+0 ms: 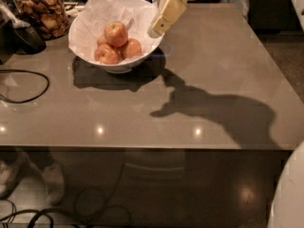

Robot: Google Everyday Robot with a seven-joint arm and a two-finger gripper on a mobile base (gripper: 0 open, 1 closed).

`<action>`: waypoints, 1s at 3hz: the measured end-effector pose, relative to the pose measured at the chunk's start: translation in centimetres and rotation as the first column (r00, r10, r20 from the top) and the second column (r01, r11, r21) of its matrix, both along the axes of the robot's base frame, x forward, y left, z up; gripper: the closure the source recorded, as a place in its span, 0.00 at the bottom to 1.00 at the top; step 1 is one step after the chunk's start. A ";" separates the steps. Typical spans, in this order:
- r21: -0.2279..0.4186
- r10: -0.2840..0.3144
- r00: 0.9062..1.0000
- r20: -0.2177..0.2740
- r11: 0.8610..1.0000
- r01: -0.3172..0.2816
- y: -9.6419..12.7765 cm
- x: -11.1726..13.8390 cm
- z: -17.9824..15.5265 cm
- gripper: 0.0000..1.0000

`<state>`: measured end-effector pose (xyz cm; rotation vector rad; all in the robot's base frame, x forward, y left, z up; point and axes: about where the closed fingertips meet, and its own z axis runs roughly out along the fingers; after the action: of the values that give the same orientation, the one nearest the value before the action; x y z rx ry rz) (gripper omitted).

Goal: Pick apple from white bowl

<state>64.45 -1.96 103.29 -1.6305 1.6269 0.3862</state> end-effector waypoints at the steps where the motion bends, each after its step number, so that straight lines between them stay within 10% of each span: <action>1: 0.006 0.002 1.000 0.007 1.000 -0.002 0.2 0.2 0.3 0.00; 3: 0.062 0.007 0.999 -0.051 0.998 -0.003 4.2 3.3 -2.3 0.00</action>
Offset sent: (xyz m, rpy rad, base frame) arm 0.0403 0.0469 -0.0248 0.0960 0.0473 -0.0232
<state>67.71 2.24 101.00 -1.5904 1.6330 0.4799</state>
